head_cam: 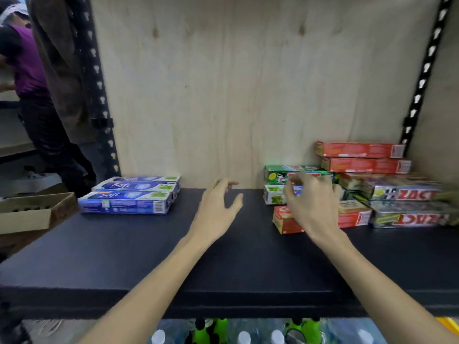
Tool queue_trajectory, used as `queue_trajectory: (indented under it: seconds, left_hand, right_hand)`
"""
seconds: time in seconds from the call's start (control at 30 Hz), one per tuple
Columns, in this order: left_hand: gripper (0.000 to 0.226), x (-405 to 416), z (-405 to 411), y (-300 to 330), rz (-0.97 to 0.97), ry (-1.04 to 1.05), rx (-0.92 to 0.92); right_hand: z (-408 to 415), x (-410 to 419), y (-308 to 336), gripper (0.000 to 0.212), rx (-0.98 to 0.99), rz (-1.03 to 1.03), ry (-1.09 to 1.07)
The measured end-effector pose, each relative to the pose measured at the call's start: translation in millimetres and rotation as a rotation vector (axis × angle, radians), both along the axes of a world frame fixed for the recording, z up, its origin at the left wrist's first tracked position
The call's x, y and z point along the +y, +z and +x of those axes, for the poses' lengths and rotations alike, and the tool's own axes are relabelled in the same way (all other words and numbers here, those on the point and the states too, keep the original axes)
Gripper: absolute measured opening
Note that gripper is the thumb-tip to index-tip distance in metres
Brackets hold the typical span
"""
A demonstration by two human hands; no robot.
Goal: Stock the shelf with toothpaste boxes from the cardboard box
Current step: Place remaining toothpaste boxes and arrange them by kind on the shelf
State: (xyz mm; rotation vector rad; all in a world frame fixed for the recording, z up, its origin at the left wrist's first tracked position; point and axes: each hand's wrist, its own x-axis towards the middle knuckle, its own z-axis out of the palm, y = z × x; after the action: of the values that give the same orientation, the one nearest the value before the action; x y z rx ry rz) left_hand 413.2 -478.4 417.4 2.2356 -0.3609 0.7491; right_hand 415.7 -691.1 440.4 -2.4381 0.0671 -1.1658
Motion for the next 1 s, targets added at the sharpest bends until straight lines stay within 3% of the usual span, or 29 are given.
queue_trajectory:
  seconds: [0.17,0.33,0.53,0.67,0.8,0.9,1.0]
  left_hand:
    - [0.05,-71.5,48.1,-0.7,-0.024,-0.124,0.187]
    - [0.057,-87.3,76.7,-4.5,-0.109,-0.173,0.304]
    - [0.051,-81.7,66.7,-4.4,-0.079,-0.101,0.275]
    - [0.037,-46.2,47.3,-4.2,-0.003,0.037,0.233]
    - [0.039,16.8,6.6,-4.9,0.034,0.149,0.209]
    - [0.036,59.0,-36.0,-3.5,0.044,0.176,0.228]
    - [0.035,94.1,-75.2,-1.2,0.068,0.197,0.204]
  right_hand:
    - [21.2,-67.5,-7.1,0.036,0.348,0.054,-0.052]
    - [31.7,-71.9,-6.9,0.052,0.53,-0.119,-0.048]
    - [27.3,-76.1,-4.7,0.047,0.532,-0.129,0.029]
    - [22.5,-64.4,3.8,0.044,0.515,-0.108,0.223]
    - [18.8,-33.5,13.5,0.043,0.497,-0.156,0.406]
    - [14.0,-7.6,18.6,0.038,0.502,-0.078,0.552]
    - [2.4,18.6,18.4,0.057,0.542,-0.125,0.631]
